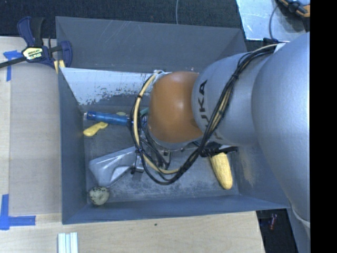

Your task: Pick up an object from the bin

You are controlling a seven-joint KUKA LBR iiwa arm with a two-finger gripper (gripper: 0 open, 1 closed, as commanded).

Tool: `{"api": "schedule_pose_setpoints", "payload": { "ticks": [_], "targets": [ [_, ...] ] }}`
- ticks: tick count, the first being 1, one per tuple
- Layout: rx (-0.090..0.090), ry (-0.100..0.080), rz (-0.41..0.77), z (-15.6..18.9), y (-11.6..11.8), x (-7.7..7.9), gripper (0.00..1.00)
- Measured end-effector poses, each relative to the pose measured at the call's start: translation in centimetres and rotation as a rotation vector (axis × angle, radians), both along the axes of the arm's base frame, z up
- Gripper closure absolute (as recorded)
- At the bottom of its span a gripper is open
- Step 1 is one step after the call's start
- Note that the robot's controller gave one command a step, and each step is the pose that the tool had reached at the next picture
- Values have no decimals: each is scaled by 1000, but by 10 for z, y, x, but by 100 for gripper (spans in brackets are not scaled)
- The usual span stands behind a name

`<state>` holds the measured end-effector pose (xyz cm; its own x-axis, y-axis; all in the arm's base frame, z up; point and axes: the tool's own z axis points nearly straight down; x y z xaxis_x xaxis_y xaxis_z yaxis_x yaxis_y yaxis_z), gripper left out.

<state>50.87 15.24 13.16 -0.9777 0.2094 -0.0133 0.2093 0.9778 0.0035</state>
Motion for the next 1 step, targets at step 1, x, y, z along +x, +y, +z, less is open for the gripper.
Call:
{"api": "schedule_pose_setpoints", "payload": {
  "ticks": [1],
  "targets": [
    [-4, 5, 350, 71, 22, -1, 100]
  ]
}}
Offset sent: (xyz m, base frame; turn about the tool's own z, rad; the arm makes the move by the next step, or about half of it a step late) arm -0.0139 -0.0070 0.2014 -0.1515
